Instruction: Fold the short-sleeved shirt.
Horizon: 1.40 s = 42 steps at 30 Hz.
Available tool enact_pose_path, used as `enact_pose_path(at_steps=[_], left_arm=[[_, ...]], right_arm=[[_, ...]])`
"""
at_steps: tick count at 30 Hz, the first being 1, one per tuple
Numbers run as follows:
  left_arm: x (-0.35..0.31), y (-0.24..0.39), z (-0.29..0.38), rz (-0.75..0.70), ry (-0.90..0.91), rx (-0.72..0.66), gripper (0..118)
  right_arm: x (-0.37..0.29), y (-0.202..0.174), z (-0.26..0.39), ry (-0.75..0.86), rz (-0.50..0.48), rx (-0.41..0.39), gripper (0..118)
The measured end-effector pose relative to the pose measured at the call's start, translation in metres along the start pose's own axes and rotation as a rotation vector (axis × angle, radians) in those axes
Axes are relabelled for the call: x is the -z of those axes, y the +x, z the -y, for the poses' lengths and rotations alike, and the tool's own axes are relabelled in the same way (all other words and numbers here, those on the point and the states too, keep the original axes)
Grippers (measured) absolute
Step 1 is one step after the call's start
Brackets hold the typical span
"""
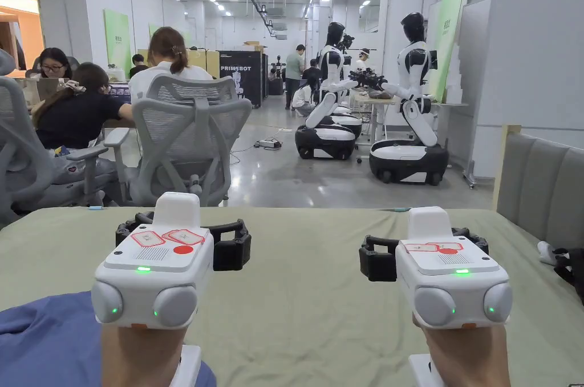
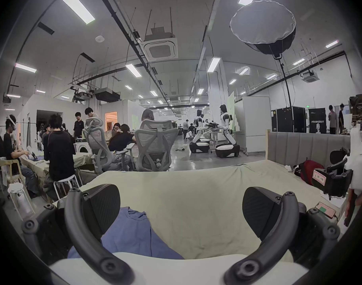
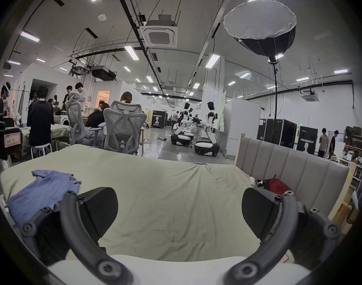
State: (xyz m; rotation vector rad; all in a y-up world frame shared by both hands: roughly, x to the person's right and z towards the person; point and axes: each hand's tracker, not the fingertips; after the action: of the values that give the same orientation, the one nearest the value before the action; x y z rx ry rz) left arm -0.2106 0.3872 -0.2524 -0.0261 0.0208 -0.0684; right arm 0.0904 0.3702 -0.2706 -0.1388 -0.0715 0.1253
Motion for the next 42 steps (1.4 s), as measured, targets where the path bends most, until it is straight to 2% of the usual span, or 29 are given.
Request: enact_pose_path(at_steps=[12,13,14,15,16,17,18,19,21,24,26,28,35,37,42], left_arm=[[0.001,-0.002,0.002,-0.011,0.014,0.003,118],[0.000,-0.002,0.002,-0.008,0.014,0.000,117],[0.000,-0.002,0.002,-0.002,0.010,-0.001,111],[0.000,-0.003,0.003,0.012,0.007,-0.001,108],[-0.001,-0.003,0.003,0.014,0.007,-0.004,102],[-0.001,-0.003,0.004,0.015,0.007,-0.003,85],[-0.001,-0.001,0.005,0.008,0.010,0.004,46],[0.001,0.001,0.007,-0.004,0.009,0.017,0],[0.002,0.001,0.006,0.019,0.022,0.002,0],[0.003,0.001,0.006,0.009,0.016,0.012,0],[-0.005,-0.018,0.005,-0.011,0.019,-0.001,0],[-0.012,-0.045,0.008,-0.069,0.007,-0.019,0],[-0.065,-0.186,0.030,-0.377,-0.066,-0.011,0],[-0.073,-0.212,0.040,-0.420,-0.093,0.000,0],[-0.056,-0.230,0.064,-0.393,-0.182,-0.021,0]], right_arm=[[0.001,-0.001,0.002,0.004,0.000,0.003,118],[0.001,-0.001,0.002,0.001,0.000,-0.003,113],[0.001,-0.001,0.003,-0.009,0.000,-0.016,91],[-0.001,-0.002,0.004,-0.010,0.003,-0.028,91],[-0.003,-0.003,0.005,-0.003,0.002,-0.033,80],[-0.003,-0.003,0.005,-0.004,0.012,-0.042,46],[-0.003,-0.004,0.006,-0.006,0.034,-0.052,0],[-0.003,-0.004,0.002,0.007,0.039,-0.038,0],[-0.002,-0.004,-0.004,-0.009,-0.019,-0.026,0],[-0.011,-0.014,0.006,0.009,-0.002,-0.064,0],[-0.010,-0.033,0.002,0.011,-0.049,-0.057,0],[-0.008,-0.063,-0.002,0.021,-0.105,-0.060,0],[-0.015,-0.208,0.005,-0.003,-0.412,-0.054,0],[-0.021,-0.241,0.011,-0.012,-0.477,-0.078,0],[-0.018,-0.275,0.021,-0.050,-0.534,-0.056,0]])
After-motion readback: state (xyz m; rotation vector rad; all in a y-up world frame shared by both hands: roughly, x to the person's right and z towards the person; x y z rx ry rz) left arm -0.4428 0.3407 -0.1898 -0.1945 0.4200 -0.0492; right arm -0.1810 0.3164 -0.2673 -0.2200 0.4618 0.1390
